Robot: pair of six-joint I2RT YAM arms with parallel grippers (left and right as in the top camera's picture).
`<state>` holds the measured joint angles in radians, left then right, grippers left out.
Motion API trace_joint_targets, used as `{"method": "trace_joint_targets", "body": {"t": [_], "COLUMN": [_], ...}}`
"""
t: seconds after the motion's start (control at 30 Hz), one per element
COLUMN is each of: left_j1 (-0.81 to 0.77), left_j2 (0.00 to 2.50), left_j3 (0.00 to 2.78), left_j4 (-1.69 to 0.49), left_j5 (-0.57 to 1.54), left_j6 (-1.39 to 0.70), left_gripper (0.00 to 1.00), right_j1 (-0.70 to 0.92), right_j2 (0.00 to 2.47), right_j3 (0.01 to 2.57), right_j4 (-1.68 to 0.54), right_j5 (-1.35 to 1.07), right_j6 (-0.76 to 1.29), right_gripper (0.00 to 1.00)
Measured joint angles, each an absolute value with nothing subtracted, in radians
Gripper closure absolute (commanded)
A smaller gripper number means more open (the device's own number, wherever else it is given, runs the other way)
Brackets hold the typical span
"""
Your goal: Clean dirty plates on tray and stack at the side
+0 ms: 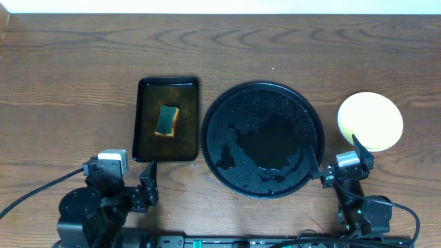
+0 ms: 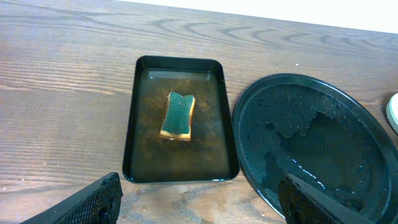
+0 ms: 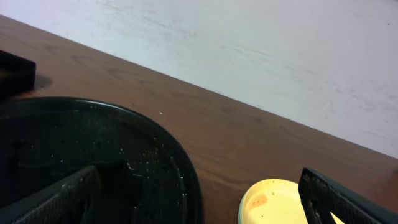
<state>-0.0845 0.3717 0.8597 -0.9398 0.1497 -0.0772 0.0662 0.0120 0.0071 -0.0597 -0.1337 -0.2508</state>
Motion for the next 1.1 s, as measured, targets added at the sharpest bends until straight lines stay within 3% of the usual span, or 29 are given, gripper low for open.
{"method": "trace_joint_targets", "body": {"t": [0.47, 0.73, 1.1], "left_j1": [-0.084, -0.084, -0.084], "left_j2": [0.336, 0.138, 0.012], "left_j3": [0.785, 0.363, 0.033], "left_j4": [-0.880, -0.474, 0.077], "left_j5": [0.136, 0.128, 0.124], "left_j6": [-0.069, -0.070, -0.024], "left_gripper": [0.19, 0.19, 0.19], "right_j1": [0.066, 0.067, 0.067], "right_j2": [0.012, 0.012, 0.012], "right_j3": [0.007, 0.007, 0.007], "right_j4": [-0.060, -0.059, -0.060], "right_j5": [-0.134, -0.134, -0.134], "right_j6": [-0.251, -0.251, -0.251], "right_gripper": [0.01, 0.01, 0.01]}}
